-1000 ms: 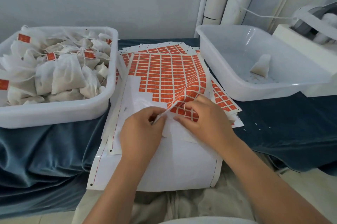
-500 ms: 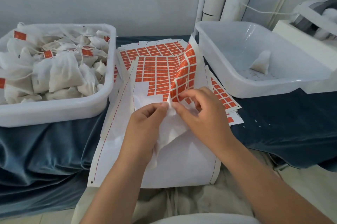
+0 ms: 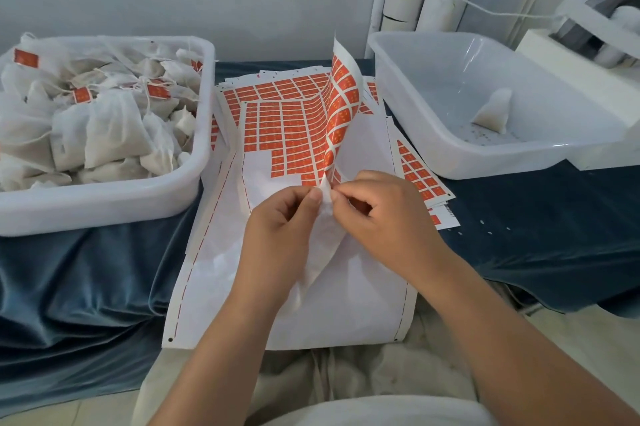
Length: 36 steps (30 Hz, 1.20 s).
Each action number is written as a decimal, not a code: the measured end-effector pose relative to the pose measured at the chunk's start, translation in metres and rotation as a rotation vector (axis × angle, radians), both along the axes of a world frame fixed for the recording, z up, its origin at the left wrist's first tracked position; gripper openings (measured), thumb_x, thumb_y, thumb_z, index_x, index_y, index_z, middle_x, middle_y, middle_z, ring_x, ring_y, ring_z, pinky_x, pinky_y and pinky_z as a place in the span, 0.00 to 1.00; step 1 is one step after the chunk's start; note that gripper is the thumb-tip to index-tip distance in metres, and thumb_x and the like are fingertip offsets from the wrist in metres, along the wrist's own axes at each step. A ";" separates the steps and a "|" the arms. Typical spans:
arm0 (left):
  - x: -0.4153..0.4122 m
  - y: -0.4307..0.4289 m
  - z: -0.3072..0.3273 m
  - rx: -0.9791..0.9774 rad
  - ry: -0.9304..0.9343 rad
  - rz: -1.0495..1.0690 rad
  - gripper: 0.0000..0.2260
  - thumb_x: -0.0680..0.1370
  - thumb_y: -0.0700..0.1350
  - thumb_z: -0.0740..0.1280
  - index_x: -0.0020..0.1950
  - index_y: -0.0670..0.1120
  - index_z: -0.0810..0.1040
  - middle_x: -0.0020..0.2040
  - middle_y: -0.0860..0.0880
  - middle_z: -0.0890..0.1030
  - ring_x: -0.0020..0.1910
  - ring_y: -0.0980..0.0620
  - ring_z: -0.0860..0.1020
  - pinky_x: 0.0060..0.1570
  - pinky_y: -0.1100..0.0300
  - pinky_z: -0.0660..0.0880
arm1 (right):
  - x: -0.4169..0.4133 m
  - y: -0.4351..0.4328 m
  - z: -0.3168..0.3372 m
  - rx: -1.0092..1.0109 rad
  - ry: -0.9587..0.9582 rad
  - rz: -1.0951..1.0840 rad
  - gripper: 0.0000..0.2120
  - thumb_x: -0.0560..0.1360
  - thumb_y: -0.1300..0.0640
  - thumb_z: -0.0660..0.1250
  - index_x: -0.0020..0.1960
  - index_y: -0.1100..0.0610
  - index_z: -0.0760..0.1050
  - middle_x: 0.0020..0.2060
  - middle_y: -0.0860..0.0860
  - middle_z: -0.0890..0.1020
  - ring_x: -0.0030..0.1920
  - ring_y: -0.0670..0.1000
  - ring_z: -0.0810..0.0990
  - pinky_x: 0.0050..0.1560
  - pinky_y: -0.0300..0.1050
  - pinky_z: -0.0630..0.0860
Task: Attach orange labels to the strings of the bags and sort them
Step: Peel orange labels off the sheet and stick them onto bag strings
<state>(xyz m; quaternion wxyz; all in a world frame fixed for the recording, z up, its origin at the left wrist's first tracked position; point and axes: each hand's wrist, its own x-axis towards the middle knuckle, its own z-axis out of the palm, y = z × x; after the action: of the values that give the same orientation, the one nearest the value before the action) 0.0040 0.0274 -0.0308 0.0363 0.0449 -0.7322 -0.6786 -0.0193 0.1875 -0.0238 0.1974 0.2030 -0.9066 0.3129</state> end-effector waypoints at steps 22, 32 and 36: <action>-0.004 -0.004 -0.005 -0.086 0.021 0.006 0.11 0.86 0.53 0.63 0.49 0.53 0.83 0.46 0.61 0.84 0.48 0.65 0.79 0.37 0.74 0.74 | -0.007 0.002 -0.001 -0.295 -0.233 -0.022 0.09 0.80 0.46 0.73 0.47 0.50 0.87 0.34 0.41 0.83 0.39 0.45 0.81 0.36 0.31 0.73; -0.006 -0.006 -0.009 -0.027 0.079 -0.004 0.10 0.85 0.48 0.66 0.58 0.65 0.82 0.51 0.64 0.85 0.53 0.63 0.83 0.56 0.62 0.80 | -0.002 -0.002 0.002 -0.189 -0.085 -0.093 0.12 0.77 0.42 0.74 0.49 0.51 0.87 0.35 0.35 0.79 0.41 0.38 0.80 0.39 0.26 0.71; -0.005 -0.005 -0.012 0.008 0.075 -0.035 0.05 0.81 0.50 0.73 0.54 0.61 0.85 0.50 0.64 0.87 0.52 0.65 0.84 0.49 0.69 0.80 | -0.003 -0.001 -0.002 -0.149 -0.070 -0.102 0.10 0.79 0.46 0.73 0.53 0.51 0.87 0.44 0.41 0.86 0.46 0.39 0.82 0.46 0.27 0.76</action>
<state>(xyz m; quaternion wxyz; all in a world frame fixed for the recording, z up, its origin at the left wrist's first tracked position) -0.0014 0.0222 -0.0423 0.0516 0.0065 -0.7284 -0.6832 -0.0219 0.1865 -0.0256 0.1958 0.1300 -0.8963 0.3759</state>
